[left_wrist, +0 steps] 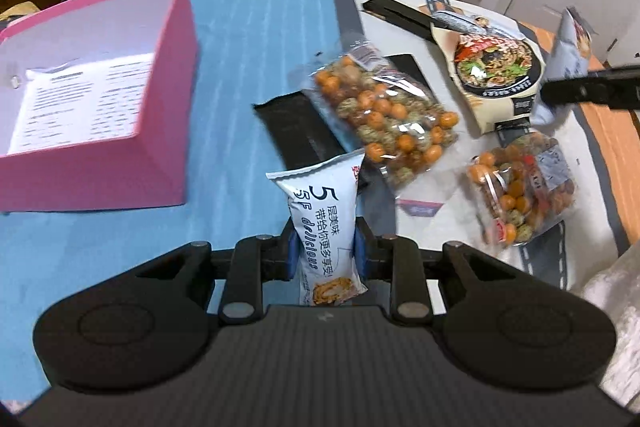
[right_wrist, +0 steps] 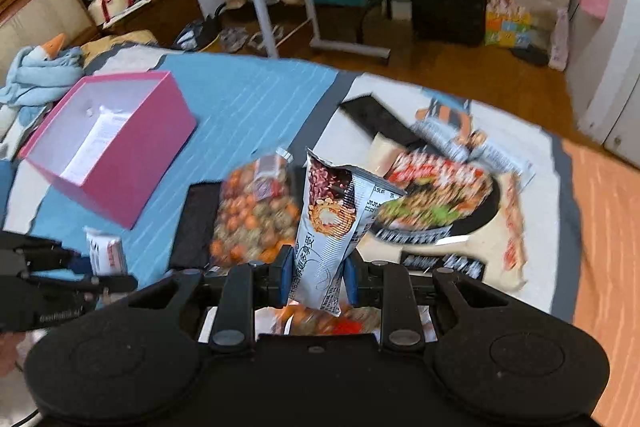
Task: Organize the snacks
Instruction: 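Lift the sausage stick with the right tool while the left tool grasps another stick, then carry both sticks over the pink box and open both tools, then move the left tool to the clear quail egg bag and grasp it, then lift the egg bag with the left tool and carry it over the pink box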
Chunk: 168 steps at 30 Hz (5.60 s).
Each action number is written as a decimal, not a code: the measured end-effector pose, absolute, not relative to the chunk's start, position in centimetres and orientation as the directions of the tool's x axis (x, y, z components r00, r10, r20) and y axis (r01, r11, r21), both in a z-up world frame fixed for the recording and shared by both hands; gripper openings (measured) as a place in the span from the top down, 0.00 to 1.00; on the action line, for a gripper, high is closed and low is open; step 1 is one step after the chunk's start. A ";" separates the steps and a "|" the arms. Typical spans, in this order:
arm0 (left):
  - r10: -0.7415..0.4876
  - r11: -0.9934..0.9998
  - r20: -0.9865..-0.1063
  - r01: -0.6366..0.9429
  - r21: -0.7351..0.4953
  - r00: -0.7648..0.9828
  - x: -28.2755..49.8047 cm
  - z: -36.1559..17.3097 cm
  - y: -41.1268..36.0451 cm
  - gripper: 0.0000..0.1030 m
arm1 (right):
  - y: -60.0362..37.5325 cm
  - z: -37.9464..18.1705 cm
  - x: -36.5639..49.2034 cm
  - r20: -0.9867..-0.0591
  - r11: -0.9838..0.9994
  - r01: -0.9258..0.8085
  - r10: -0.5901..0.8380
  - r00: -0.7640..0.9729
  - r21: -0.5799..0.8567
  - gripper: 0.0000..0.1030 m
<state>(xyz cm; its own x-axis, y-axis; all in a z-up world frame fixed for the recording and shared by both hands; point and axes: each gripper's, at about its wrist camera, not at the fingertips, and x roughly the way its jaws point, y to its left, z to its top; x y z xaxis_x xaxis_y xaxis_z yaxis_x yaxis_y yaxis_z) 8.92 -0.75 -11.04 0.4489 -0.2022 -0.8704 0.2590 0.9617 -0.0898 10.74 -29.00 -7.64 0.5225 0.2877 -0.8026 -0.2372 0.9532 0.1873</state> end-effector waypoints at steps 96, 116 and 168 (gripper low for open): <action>-0.329 0.906 -0.762 0.415 -0.087 0.557 11.4 3.4 6.2 0.24 | -16.5 2.4 12.5 -0.768 0.711 -0.703 0.457 0.448 0.013 0.45; -0.424 0.891 -0.820 0.343 -0.299 0.385 15.8 -9.2 -3.1 0.20 | -20.6 -9.6 13.0 -0.834 0.647 -0.759 0.379 0.401 -0.071 0.12; -0.502 0.865 -0.784 0.206 -0.458 0.366 17.6 -15.6 -3.1 0.32 | -20.3 -14.3 15.4 -0.839 0.750 -0.655 0.415 0.352 0.096 0.06</action>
<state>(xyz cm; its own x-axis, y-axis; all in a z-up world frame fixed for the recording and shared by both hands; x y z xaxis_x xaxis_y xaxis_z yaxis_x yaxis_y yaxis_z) 17.58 -3.09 -15.62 0.3658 -0.5017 -0.7839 0.2059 0.8650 -0.4576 15.41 -20.30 -14.34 0.3524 0.4154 -0.8386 -0.6548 0.7496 0.0961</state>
